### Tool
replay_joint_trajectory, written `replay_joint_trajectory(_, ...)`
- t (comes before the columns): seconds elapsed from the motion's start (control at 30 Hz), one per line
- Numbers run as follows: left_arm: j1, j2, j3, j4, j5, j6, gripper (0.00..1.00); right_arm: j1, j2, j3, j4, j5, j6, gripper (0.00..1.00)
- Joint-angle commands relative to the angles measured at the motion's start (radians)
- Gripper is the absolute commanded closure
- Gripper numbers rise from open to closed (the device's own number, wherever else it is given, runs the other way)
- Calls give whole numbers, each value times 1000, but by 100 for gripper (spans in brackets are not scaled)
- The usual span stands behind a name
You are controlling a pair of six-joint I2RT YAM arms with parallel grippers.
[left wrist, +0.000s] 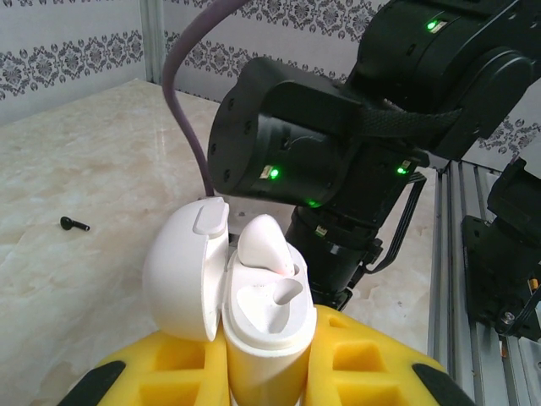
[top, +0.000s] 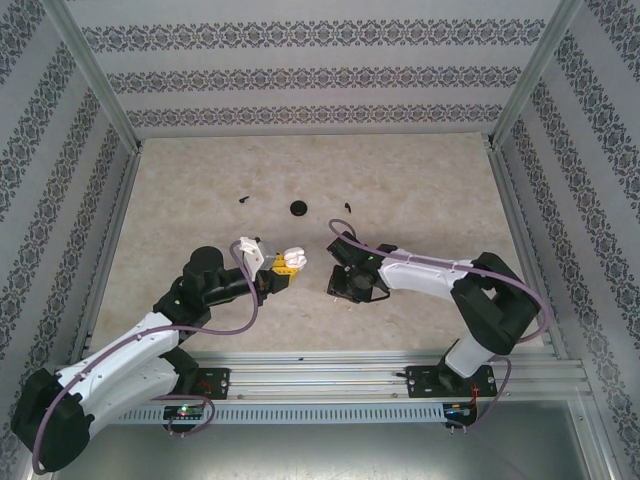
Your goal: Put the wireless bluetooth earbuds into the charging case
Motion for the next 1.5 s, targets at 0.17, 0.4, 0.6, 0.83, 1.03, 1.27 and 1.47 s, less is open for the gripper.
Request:
replay_joint_trajectory(0.17, 12, -34, -13, -10, 19, 5, 87, -6, 77, 68, -29, 14, -11, 71)
replay_joint_trajectory(0.4, 12, -37, -13, -9, 20, 9, 87, 2, 126, 115, -85, 14, -42, 75)
replay_joint_trajectory(0.6, 12, -40, -13, -13, 18, 9, 87, 22, 155, 157, -152, 22, -75, 75)
replay_joint_trajectory(0.83, 12, -45, -2, -31, 18, 11, 87, 33, 217, 199, -192, 22, -107, 75)
replay_joint_trajectory(1.03, 12, -50, 9, -48, 15, 9, 87, 43, 207, 207, -198, 32, -114, 83)
replay_joint_trajectory(1.27, 12, -31, 54, -47, 22, -7, 87, 37, 26, 153, -197, 109, -111, 85)
replay_joint_trajectory(1.47, 12, 12, 97, -4, 42, -33, 87, 26, -224, 44, -139, 189, -95, 87)
